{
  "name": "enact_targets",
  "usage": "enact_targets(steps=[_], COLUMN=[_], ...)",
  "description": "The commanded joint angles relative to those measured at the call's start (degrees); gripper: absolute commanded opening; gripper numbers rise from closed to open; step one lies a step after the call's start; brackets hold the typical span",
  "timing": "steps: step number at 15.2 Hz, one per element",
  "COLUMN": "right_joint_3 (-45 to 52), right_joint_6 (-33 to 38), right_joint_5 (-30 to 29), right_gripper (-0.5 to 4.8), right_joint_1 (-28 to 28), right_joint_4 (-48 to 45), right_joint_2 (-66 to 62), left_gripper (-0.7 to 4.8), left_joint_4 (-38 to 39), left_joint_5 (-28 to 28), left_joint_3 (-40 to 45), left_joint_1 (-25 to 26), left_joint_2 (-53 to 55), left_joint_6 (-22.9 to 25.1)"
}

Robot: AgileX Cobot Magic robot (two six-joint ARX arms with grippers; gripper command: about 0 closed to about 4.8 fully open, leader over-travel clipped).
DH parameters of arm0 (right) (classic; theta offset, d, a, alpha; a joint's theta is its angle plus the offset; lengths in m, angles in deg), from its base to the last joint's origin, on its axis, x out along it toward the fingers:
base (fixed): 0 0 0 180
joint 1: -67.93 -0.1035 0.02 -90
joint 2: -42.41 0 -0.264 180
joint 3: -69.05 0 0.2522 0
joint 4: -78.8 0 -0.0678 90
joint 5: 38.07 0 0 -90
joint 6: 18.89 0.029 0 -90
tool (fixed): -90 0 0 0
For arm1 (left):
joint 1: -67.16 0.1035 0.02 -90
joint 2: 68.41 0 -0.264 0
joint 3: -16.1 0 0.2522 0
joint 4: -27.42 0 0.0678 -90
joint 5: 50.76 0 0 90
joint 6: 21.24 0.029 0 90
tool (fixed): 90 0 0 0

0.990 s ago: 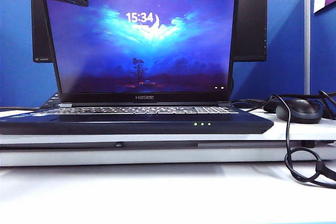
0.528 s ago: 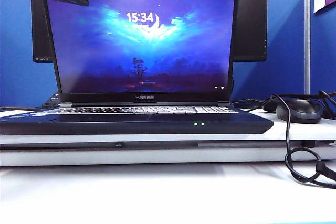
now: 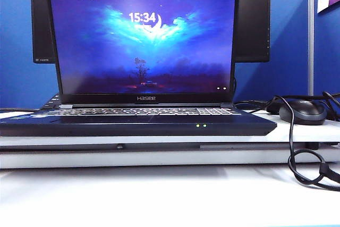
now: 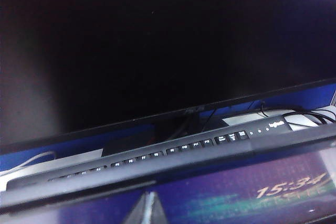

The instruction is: Open the lid of the black laptop.

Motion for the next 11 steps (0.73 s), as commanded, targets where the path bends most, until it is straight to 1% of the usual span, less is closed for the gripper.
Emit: enact_targets(steps=[1, 6, 11], right_joint_3=[-0.48, -1.66, -5.44], right_joint_6=[-0.20, -0.17, -0.48], right_joint_5=[0.87, 1.49, 1.84], right_gripper=[-0.01, -0.02, -0.02], right_joint_1=[0.48, 2.14, 3.34], right_joint_4=[-2.60, -4.28, -4.22], right_joint_2=[-0.87, -3.56, -7.06], left_gripper=[-0.04, -0.04, -0.04], left_joint_4=[-4.11, -6.29, -9.38], left_joint_5=[-0.11, 2.75, 4.24], left_joint_3=[-0.70, -0.90, -1.49], left_joint_1=[1.53, 5.07, 5.20], left_joint_2=[0.81, 2.47, 5.64], left_joint_6=[0.74, 0.37, 0.35])
